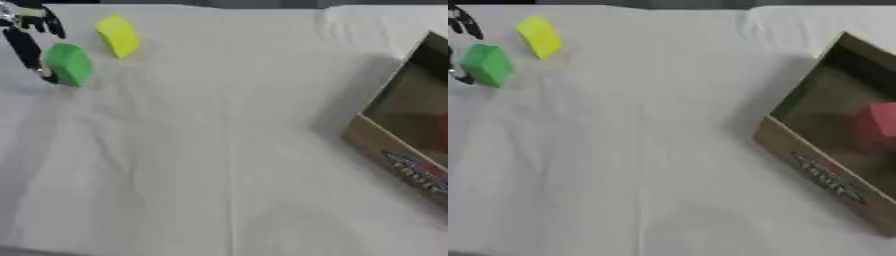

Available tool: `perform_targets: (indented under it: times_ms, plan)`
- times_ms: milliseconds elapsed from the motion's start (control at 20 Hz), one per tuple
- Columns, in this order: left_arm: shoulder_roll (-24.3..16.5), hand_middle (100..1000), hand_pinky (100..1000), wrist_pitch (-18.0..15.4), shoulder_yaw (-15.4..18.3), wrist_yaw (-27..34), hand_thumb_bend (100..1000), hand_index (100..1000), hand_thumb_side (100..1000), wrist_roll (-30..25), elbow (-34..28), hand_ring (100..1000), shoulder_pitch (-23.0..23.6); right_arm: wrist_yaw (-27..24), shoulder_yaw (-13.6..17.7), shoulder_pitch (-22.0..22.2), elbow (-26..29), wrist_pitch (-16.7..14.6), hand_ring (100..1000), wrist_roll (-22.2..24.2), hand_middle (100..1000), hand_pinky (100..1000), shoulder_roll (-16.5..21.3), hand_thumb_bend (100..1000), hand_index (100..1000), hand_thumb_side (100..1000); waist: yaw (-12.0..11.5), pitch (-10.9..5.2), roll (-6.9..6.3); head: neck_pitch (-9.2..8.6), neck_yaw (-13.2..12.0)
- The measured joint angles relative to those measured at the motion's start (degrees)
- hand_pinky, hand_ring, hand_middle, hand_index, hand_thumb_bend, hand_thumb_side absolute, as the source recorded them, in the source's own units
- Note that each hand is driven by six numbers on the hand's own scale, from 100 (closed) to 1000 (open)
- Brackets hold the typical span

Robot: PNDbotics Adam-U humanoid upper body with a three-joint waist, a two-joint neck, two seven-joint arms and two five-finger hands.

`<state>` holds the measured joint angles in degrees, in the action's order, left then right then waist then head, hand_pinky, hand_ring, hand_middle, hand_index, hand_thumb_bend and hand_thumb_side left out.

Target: Pick up the objects with one hand, pass them to the other hand, and then place them into the box on the other side of the table.

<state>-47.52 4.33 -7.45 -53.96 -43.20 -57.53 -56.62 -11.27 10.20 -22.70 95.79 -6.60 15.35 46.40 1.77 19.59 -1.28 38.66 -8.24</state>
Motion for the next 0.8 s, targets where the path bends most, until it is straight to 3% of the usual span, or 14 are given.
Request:
perform_targets:
  times_ms: [400, 800]
  plan:
    - [2.24, 809, 905, 3.09, 3.39, -0.96, 595, 824, 100, 6.77, 5.72, 884, -1.01, 0.94, 0.00, 0.00, -0.08, -0.08, 705, 0.06, 717, 1000, -0.71, 100, 830, 744, 0.33, 0.62, 0.01, -0.11, -0.53]
    - [3.33, 792, 889, 3.26, 4.26, 0.50, 563, 808, 100, 9.80, 8.47, 872, -1.70, 1.21, 0.00, -0.50, -0.45, -0.48, 707, 0.55, 729, 1000, -1.08, 100, 829, 760, 0.71, 1.32, 0.02, -0.54, -1.11]
